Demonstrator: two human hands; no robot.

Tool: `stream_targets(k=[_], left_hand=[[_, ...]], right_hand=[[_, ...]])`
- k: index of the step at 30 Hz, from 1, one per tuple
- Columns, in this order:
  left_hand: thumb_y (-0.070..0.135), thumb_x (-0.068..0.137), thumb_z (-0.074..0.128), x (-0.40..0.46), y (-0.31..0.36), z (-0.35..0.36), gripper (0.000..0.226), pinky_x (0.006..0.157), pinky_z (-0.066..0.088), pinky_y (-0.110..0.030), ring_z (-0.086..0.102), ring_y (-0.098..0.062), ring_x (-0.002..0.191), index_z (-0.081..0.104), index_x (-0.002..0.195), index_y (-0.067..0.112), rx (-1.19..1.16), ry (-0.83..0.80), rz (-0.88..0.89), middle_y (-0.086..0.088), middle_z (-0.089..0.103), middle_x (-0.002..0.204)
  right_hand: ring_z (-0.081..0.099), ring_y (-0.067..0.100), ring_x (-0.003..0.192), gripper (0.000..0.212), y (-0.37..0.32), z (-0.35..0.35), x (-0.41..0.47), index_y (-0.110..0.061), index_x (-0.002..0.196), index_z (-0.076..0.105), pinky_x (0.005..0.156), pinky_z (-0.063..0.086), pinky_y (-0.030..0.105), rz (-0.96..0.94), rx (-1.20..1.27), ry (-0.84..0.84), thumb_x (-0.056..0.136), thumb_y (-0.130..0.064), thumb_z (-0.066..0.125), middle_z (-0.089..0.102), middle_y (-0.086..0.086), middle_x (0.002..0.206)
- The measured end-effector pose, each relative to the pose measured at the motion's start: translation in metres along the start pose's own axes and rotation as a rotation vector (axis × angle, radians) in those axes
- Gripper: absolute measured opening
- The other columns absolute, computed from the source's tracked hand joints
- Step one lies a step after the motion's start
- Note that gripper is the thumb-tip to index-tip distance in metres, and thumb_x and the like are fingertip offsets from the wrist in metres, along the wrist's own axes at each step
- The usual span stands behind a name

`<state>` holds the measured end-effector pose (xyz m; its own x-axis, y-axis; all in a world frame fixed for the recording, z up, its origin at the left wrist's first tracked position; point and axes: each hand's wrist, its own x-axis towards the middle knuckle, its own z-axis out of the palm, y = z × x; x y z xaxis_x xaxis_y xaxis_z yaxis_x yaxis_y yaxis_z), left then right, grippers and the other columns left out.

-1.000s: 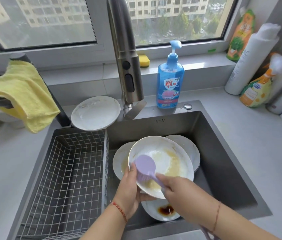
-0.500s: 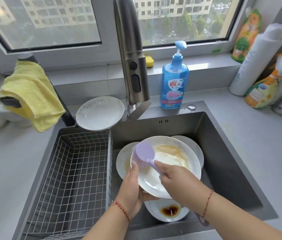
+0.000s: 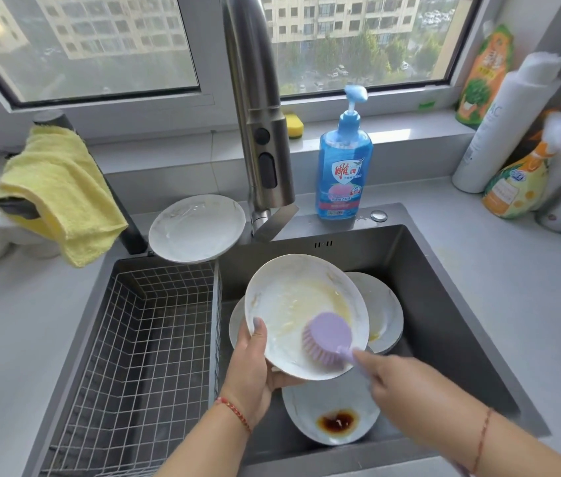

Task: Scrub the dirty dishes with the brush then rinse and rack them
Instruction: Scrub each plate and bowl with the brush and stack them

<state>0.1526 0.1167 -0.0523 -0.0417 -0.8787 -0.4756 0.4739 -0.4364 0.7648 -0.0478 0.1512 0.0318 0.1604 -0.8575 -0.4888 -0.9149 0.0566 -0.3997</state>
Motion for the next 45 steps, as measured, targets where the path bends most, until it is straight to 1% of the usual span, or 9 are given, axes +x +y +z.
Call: stream_targets(k=[2, 6, 11, 15, 20, 24, 34, 38, 45], left_hand=[[0.057, 0.089, 0.041, 0.002, -0.002, 0.002, 0.053, 0.070, 0.057, -0.061, 0.068, -0.036, 0.106, 0.048, 0.135, 0.033, 0.032, 0.009, -0.015, -0.008, 0.068, 0.122], [0.067, 0.086, 0.034, -0.003, -0.010, 0.010, 0.066, 0.074, 0.056, -0.061, 0.070, -0.037, 0.102, 0.050, 0.135, 0.026, 0.077, -0.072, -0.070, -0.014, 0.069, 0.119], [0.060, 0.088, 0.039, -0.010, -0.012, 0.015, 0.057, 0.085, 0.047, -0.074, 0.068, -0.037, 0.108, 0.048, 0.136, 0.031, 0.032, -0.108, -0.091, -0.010, 0.070, 0.121], [0.056, 0.088, 0.042, -0.008, -0.005, 0.008, 0.054, 0.074, 0.053, -0.069, 0.068, -0.034, 0.107, 0.048, 0.135, 0.030, 0.039, -0.040, -0.008, -0.008, 0.068, 0.124], [0.056, 0.087, 0.043, -0.007, 0.000, 0.005, 0.049, 0.069, 0.057, -0.061, 0.068, -0.032, 0.107, 0.050, 0.131, 0.037, 0.052, 0.002, 0.029, -0.003, 0.068, 0.123], [0.057, 0.088, 0.039, -0.006, -0.003, 0.006, 0.054, 0.062, 0.059, -0.055, 0.071, -0.037, 0.095, 0.045, 0.135, 0.031, 0.071, 0.044, 0.012, -0.013, 0.069, 0.116], [0.056, 0.085, 0.046, -0.008, 0.004, 0.001, 0.052, 0.072, 0.055, -0.067, 0.067, -0.029, 0.109, 0.050, 0.134, 0.038, 0.080, 0.043, 0.077, 0.001, 0.067, 0.125], [0.057, 0.085, 0.046, -0.008, -0.001, 0.005, 0.053, 0.070, 0.056, -0.064, 0.068, -0.030, 0.107, 0.050, 0.134, 0.037, 0.082, 0.029, 0.055, 0.000, 0.068, 0.124], [0.063, 0.087, 0.040, -0.016, -0.020, 0.011, 0.057, 0.070, 0.058, -0.060, 0.070, -0.032, 0.103, 0.052, 0.133, 0.032, 0.154, -0.016, -0.051, -0.006, 0.069, 0.121]], right_hand=[[0.042, 0.008, 0.048, 0.059, -0.017, 0.004, -0.012, -0.066, 0.130, 0.033, 0.044, 0.044, 0.022, -0.026, 0.122, -0.102, 0.095, -0.018, 0.031, 0.046, -0.012, 0.065], [0.050, 0.009, 0.062, 0.049, -0.036, 0.003, 0.010, -0.057, 0.136, 0.036, 0.051, 0.044, 0.016, -0.055, 0.286, -0.049, 0.099, -0.024, 0.034, 0.064, -0.007, 0.091], [0.033, 0.010, 0.048, 0.055, -0.011, -0.015, 0.043, -0.048, 0.146, 0.021, 0.041, 0.024, 0.020, -0.016, 0.051, 0.208, 0.101, -0.018, 0.029, 0.040, -0.005, 0.060], [0.031, 0.010, 0.049, 0.064, 0.013, -0.011, 0.024, -0.042, 0.150, 0.006, 0.043, 0.023, 0.023, 0.047, -0.205, 0.211, 0.099, -0.013, 0.030, 0.037, -0.005, 0.063], [0.042, 0.007, 0.051, 0.058, -0.003, 0.006, -0.014, -0.073, 0.122, 0.033, 0.051, 0.041, 0.021, 0.014, 0.125, -0.028, 0.096, -0.021, 0.034, 0.058, -0.005, 0.072], [0.042, 0.010, 0.054, 0.052, -0.019, 0.012, -0.018, -0.065, 0.120, 0.048, 0.047, 0.046, 0.023, -0.004, 0.456, -0.123, 0.095, -0.021, 0.038, 0.043, -0.013, 0.056], [0.045, 0.011, 0.056, 0.055, 0.012, -0.009, -0.011, -0.064, 0.138, 0.021, 0.051, 0.037, 0.024, 0.096, -0.034, 0.104, 0.100, -0.025, 0.027, 0.068, -0.005, 0.093], [0.040, 0.004, 0.044, 0.060, -0.007, -0.002, -0.025, -0.074, 0.122, 0.034, 0.043, 0.038, 0.015, 0.015, 0.190, -0.108, 0.094, -0.020, 0.033, 0.054, -0.020, 0.056], [0.056, 0.013, 0.075, 0.049, -0.025, 0.016, 0.021, -0.052, 0.138, 0.036, 0.064, 0.043, 0.021, -0.082, 0.300, 0.033, 0.099, -0.021, 0.035, 0.062, -0.006, 0.088]])
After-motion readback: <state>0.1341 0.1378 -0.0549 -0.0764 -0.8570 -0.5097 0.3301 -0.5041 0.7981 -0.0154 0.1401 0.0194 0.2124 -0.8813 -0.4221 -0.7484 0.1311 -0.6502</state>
